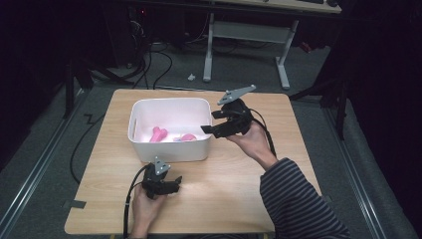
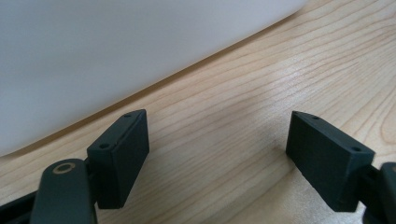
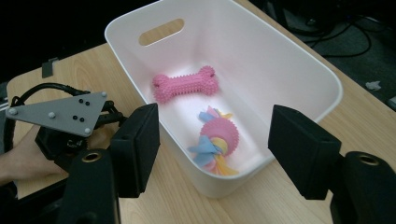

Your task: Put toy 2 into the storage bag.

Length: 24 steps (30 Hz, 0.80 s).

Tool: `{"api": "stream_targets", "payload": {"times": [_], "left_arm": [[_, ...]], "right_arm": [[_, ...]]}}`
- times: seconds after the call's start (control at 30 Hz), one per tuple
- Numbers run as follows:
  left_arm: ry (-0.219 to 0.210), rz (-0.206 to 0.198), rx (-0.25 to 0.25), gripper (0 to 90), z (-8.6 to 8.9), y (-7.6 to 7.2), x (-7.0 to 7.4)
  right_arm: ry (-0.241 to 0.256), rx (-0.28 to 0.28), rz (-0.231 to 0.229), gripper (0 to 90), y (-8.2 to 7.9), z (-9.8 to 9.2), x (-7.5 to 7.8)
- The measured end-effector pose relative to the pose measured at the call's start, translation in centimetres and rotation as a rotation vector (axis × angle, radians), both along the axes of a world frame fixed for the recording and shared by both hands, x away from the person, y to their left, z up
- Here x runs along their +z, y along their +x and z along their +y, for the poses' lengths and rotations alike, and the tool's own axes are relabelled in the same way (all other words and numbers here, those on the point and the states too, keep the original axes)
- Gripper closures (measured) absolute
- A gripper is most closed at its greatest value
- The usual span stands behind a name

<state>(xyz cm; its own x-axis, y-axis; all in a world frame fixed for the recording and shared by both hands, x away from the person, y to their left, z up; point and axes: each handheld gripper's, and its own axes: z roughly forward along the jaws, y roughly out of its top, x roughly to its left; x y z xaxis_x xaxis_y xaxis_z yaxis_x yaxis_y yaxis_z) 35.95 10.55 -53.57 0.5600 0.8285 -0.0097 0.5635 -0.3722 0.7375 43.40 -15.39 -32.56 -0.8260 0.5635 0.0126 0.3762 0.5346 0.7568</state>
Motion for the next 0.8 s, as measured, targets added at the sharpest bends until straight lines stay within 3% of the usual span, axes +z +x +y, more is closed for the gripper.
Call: {"api": "stream_targets", "payload": {"times": [0.2,0.5,0.8], "left_arm": [[-0.001,0.001,-0.001,21.6,0.0,0.0,0.0],[0.0,0.001,-0.001,21.6,0.0,0.0,0.0],[0.0,0.001,-0.001,21.6,0.0,0.0,0.0]], "right_arm": [[0.054,-0.071,-0.003,35.5,-1.1,-3.7,0.0],[0.107,-0.186,-0.008,36.4,-3.2,-9.5,-1.3],[0.133,-0.262,-0.02,36.7,-5.0,-12.9,-2.6]]}}
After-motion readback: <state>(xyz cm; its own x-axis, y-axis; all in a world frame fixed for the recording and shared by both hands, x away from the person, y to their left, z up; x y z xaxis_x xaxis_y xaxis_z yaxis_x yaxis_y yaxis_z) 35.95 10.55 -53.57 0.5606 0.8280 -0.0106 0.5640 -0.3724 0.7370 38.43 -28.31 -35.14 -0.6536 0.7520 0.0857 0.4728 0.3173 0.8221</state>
